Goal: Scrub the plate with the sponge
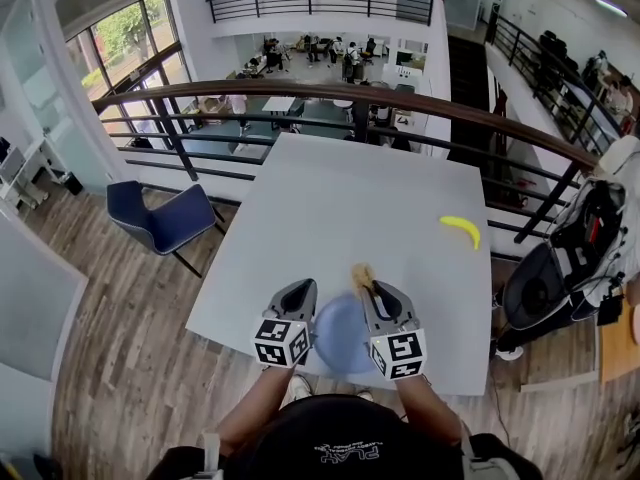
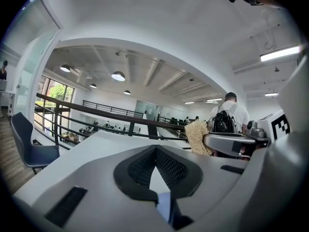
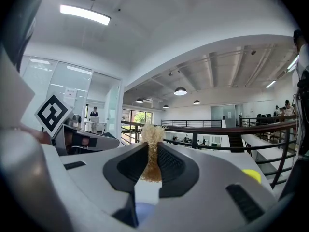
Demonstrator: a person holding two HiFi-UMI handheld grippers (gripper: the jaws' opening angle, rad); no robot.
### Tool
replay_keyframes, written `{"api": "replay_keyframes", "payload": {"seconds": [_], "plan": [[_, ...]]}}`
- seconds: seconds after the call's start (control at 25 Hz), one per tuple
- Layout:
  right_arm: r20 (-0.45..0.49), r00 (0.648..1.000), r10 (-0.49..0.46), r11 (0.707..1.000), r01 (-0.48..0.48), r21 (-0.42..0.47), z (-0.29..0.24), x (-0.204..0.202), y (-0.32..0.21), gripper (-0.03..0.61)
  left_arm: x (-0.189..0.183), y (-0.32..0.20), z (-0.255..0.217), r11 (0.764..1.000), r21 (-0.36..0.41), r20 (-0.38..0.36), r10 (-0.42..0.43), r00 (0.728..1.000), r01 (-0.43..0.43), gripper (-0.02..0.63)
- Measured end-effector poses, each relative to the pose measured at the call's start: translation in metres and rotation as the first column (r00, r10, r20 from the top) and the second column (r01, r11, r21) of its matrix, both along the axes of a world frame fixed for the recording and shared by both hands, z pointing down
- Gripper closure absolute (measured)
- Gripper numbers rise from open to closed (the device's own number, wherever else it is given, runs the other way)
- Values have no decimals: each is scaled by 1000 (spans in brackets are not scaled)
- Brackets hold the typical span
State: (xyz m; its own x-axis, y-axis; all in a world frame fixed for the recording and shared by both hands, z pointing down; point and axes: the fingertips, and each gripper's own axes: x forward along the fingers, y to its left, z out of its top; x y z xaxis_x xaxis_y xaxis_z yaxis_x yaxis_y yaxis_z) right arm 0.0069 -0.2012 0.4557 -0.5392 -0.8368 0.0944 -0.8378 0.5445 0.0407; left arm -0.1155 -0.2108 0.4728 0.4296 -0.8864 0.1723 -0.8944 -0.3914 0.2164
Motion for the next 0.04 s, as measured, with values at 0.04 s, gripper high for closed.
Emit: {"api": "replay_keyframes", "payload": {"seconds": [0.04], "plan": [[-1,1000,-2,1000,2,-2,2,0,0,512,0,1,2,1000,-3,-1,-2,1000,2,600]]}}
